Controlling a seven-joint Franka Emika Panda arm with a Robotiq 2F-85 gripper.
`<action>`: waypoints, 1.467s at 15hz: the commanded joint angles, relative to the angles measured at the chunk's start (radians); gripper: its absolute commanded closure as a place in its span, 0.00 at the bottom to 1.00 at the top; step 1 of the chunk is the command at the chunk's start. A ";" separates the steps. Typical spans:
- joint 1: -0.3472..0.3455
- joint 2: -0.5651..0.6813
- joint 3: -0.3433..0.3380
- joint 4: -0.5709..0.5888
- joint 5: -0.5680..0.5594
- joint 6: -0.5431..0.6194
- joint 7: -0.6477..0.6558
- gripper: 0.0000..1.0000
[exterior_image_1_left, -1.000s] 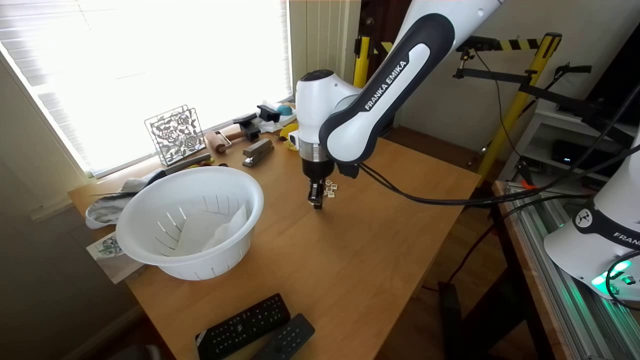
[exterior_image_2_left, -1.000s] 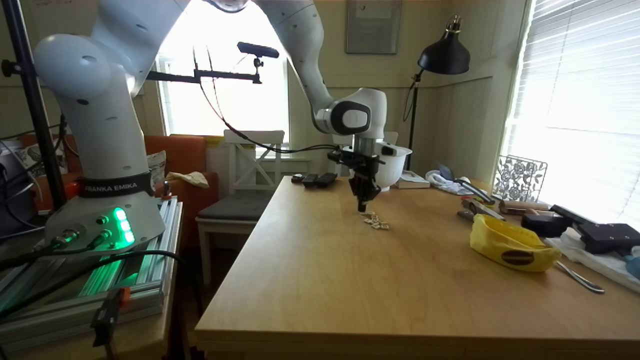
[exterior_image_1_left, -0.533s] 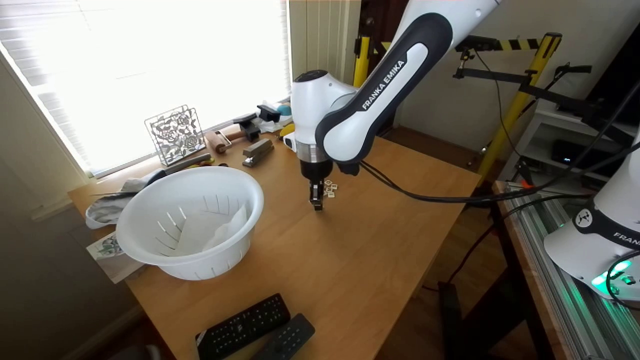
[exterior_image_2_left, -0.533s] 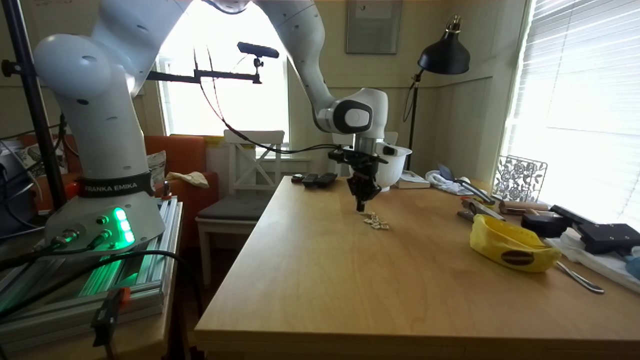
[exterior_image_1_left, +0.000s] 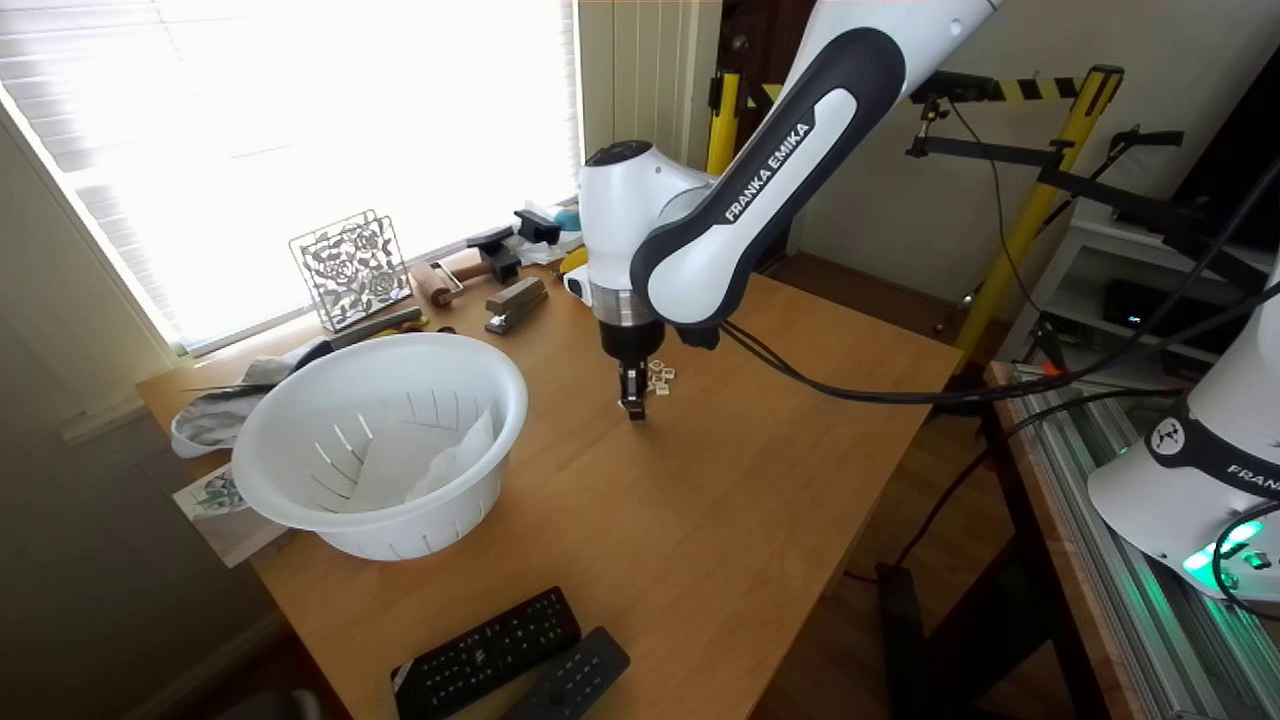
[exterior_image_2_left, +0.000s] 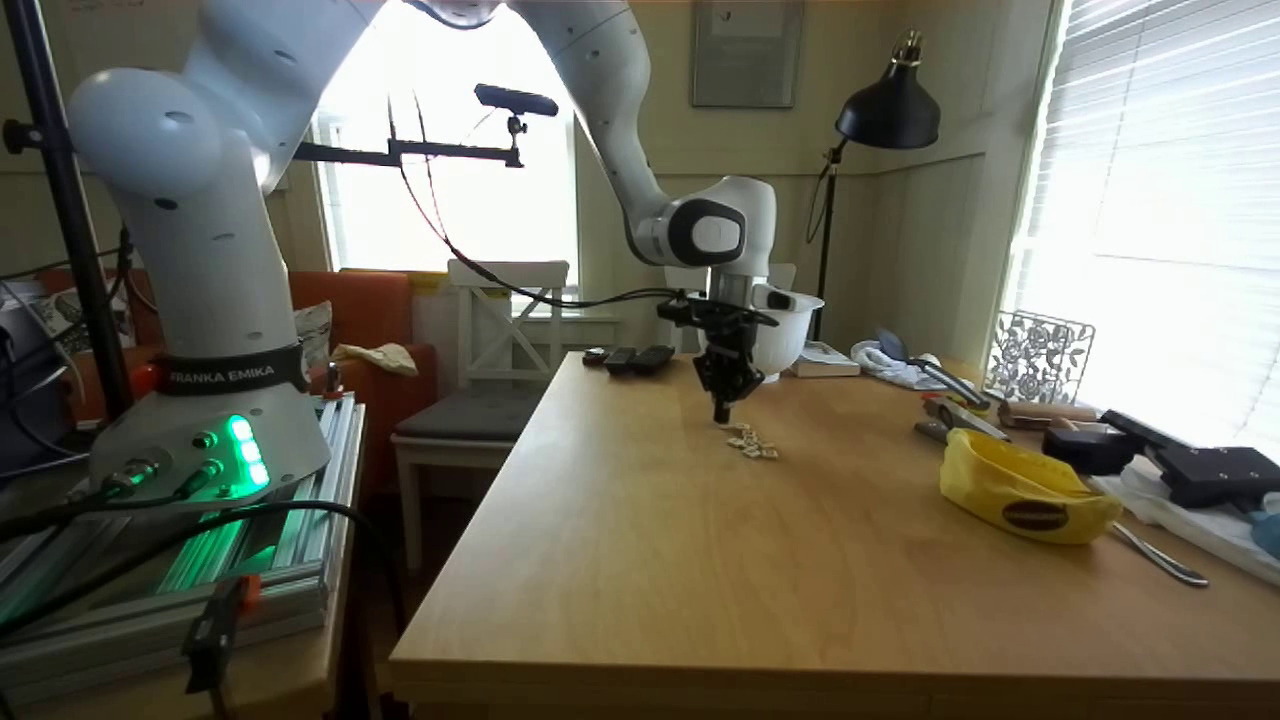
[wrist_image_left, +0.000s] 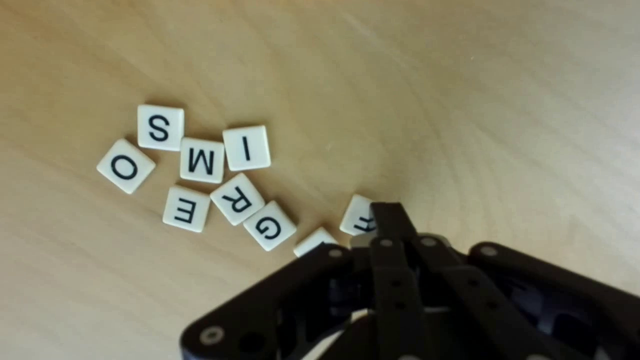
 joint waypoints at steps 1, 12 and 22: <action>-0.007 0.006 0.000 -0.007 -0.032 0.029 -0.004 1.00; -0.007 -0.016 -0.002 -0.039 -0.037 0.104 -0.001 1.00; -0.011 -0.006 -0.020 -0.034 -0.032 0.123 0.023 1.00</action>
